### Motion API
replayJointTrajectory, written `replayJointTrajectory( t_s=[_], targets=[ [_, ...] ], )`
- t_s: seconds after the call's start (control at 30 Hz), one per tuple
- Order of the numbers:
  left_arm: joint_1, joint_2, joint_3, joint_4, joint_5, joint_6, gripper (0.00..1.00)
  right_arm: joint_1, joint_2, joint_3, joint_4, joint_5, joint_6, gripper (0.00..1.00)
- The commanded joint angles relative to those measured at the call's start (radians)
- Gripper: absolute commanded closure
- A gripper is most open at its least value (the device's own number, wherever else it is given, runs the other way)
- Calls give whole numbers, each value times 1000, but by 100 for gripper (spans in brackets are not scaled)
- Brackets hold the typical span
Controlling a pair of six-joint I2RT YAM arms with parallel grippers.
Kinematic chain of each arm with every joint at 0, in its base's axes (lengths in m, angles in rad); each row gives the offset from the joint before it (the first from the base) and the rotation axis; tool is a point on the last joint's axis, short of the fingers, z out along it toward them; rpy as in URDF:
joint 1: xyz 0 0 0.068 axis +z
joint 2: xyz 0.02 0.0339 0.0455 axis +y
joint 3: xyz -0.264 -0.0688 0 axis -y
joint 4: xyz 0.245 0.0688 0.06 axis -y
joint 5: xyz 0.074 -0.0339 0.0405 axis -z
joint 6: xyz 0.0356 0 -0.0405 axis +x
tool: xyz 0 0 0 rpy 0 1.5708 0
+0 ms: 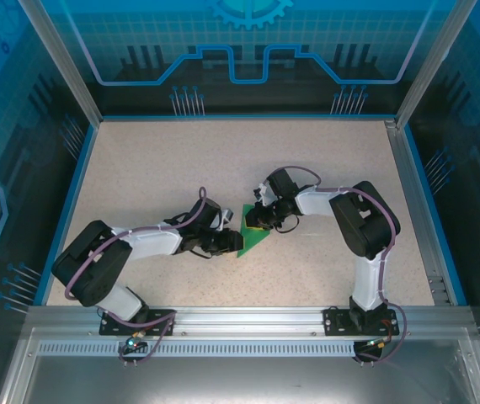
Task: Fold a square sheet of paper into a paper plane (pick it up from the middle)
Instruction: Fourth fold the wing at the center of the table.
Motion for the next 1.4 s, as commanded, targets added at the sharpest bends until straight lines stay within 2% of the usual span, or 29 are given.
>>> replayJointTrajectory(
  t_s=[0.0,0.23,0.43,0.5,0.8,0.97,1.17,1.37],
  targets=[
    [5,-13,19,-28,-49,-21,64,19,52,-14,-69,73,-25,81],
    [4,42,38,-10,-38,-32,75,18,50,-14,-69,70,-24,81],
    [5,76,40,3,-39,-35,76,19,49,-11,-68,65,-24,81],
    [5,84,37,0,-39,-33,81,19,48,-11,-66,66,-23,81],
    [5,128,36,-58,-21,-4,86,19,50,-21,-63,68,-21,80],
    [4,139,14,-109,-32,15,87,19,54,-28,-62,75,-21,81],
    [-18,128,3,-151,36,72,87,20,64,-23,-72,88,-22,81],
    [-16,10,-3,-210,10,94,81,22,67,-21,-91,116,-28,81]
  ],
)
